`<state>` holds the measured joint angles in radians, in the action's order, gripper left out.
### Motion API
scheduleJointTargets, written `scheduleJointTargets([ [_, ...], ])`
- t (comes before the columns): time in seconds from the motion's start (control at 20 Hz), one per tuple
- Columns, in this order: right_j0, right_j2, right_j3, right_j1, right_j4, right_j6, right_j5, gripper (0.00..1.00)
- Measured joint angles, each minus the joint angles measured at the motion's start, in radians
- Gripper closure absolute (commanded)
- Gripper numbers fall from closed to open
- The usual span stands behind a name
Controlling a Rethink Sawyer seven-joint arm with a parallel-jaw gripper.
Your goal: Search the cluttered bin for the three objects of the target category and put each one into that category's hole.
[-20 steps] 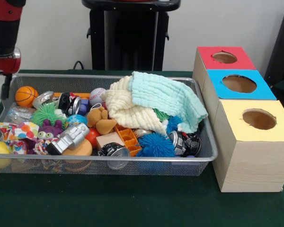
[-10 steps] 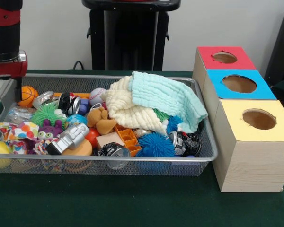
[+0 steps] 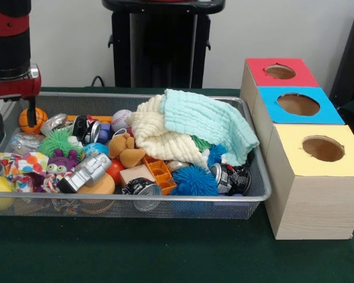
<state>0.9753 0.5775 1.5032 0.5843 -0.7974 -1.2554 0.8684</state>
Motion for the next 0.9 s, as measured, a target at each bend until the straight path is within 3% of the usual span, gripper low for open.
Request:
scheduleJointTargets([
  [0.9, -0.004, -0.038, 0.001, -0.038, 0.01, 0.0, 0.0, 0.0],
])
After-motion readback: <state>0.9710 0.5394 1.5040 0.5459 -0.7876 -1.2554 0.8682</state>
